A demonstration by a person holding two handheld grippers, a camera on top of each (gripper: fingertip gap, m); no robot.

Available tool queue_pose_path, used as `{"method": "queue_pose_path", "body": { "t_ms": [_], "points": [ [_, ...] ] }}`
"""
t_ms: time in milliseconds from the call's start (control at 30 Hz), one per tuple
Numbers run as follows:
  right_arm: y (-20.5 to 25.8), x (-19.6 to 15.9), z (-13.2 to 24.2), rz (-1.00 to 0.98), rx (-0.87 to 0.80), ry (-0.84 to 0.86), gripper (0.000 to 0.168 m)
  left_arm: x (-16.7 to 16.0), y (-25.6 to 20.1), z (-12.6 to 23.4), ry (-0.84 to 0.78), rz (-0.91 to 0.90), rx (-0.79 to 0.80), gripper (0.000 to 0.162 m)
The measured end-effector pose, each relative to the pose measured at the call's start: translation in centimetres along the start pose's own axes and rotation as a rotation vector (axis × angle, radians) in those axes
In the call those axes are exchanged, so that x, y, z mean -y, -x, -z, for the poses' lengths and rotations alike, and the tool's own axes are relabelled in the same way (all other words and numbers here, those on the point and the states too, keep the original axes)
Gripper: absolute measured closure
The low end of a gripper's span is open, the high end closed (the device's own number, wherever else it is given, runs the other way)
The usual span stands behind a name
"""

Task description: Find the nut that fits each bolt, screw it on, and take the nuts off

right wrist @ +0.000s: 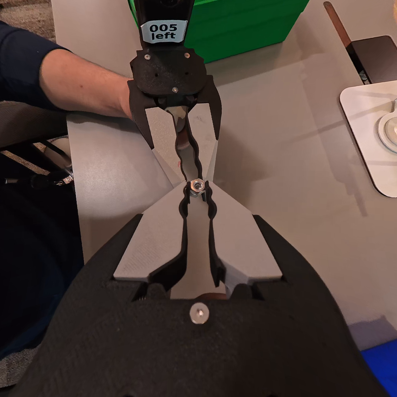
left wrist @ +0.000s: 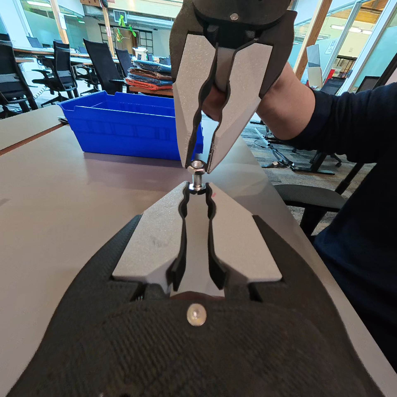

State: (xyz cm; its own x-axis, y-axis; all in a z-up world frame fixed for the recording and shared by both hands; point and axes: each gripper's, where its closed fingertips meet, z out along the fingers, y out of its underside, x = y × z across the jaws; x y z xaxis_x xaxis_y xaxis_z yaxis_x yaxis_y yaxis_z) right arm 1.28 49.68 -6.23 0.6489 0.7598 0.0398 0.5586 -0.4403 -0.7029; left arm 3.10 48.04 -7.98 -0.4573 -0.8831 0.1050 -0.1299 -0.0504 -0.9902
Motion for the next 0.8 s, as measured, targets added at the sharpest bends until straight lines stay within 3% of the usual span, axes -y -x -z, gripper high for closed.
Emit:
{"method": "queue_pose_path", "body": {
  "t_ms": [467, 800],
  "points": [
    [0.0, 0.3, 0.1, -0.030, 0.026, -0.047, 0.157, 0.4, 0.0, 0.2, -0.023, 0.006, -0.005, 0.150],
    [0.3, 1.3, 0.8, -0.094, 0.072, -0.223, 0.157, 1.4, -0.4, 0.5, -0.088, 0.006, -0.028, 0.150]
  ]
}}
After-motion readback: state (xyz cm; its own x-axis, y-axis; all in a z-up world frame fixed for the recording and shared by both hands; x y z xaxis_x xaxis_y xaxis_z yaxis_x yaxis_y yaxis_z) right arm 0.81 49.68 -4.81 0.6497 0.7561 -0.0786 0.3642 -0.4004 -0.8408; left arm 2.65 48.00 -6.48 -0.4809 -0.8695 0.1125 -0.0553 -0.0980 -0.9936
